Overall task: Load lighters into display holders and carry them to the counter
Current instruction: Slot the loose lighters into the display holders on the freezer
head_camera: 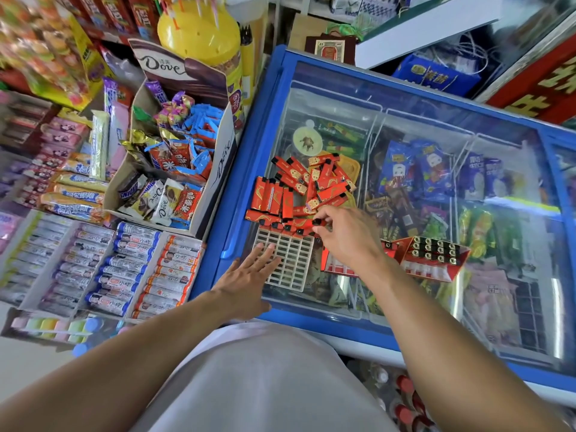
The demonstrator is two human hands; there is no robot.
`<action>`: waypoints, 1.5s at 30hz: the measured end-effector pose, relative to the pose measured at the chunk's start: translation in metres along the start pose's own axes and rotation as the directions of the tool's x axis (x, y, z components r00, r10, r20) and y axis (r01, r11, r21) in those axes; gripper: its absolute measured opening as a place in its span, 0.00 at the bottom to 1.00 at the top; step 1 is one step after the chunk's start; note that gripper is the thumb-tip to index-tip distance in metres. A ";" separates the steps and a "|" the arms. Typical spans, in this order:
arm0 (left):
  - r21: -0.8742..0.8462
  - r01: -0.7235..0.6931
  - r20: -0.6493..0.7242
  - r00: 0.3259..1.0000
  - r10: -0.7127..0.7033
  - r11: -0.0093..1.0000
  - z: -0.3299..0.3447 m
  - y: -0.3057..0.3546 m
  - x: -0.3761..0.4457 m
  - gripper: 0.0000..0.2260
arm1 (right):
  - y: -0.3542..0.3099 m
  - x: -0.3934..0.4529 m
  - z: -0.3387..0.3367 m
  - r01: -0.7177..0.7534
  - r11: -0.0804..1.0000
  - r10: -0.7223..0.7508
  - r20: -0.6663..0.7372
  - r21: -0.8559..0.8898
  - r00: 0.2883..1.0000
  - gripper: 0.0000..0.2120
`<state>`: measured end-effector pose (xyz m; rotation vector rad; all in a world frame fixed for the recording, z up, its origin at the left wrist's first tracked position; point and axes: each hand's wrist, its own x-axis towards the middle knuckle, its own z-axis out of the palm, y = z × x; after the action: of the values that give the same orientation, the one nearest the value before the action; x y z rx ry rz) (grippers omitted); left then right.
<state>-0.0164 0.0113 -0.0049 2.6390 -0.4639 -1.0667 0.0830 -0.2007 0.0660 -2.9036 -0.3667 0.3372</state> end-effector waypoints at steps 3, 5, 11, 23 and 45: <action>-0.004 0.001 -0.004 1.000 -0.001 1.000 0.001 0.001 0.000 0.45 | -0.002 -0.001 0.001 0.035 0.998 -0.033 0.044 -0.055 0.998 0.13; -0.001 0.002 -0.006 1.000 -0.002 1.000 0.002 0.001 0.000 0.45 | -0.004 -0.003 0.002 0.052 0.995 -0.048 0.054 -0.080 0.997 0.14; 0.016 0.001 -0.016 1.000 -0.001 1.000 0.004 -0.001 0.000 0.46 | -0.011 -0.012 0.014 0.057 0.994 -0.060 -0.031 -0.092 0.998 0.13; 0.065 -0.008 -0.047 0.999 0.011 0.998 0.010 -0.001 0.001 0.48 | 0.021 0.046 -0.037 -0.197 0.980 0.193 0.294 -0.015 0.936 0.10; 0.041 -0.003 -0.057 0.998 0.006 0.999 0.006 0.002 0.007 0.46 | 0.069 0.044 -0.025 -0.292 0.933 0.220 0.306 0.211 0.926 0.06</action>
<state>-0.0160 0.0061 -0.0129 2.6946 -0.4843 -0.9873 0.1456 -0.2592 0.0660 -2.6517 0.0262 0.7789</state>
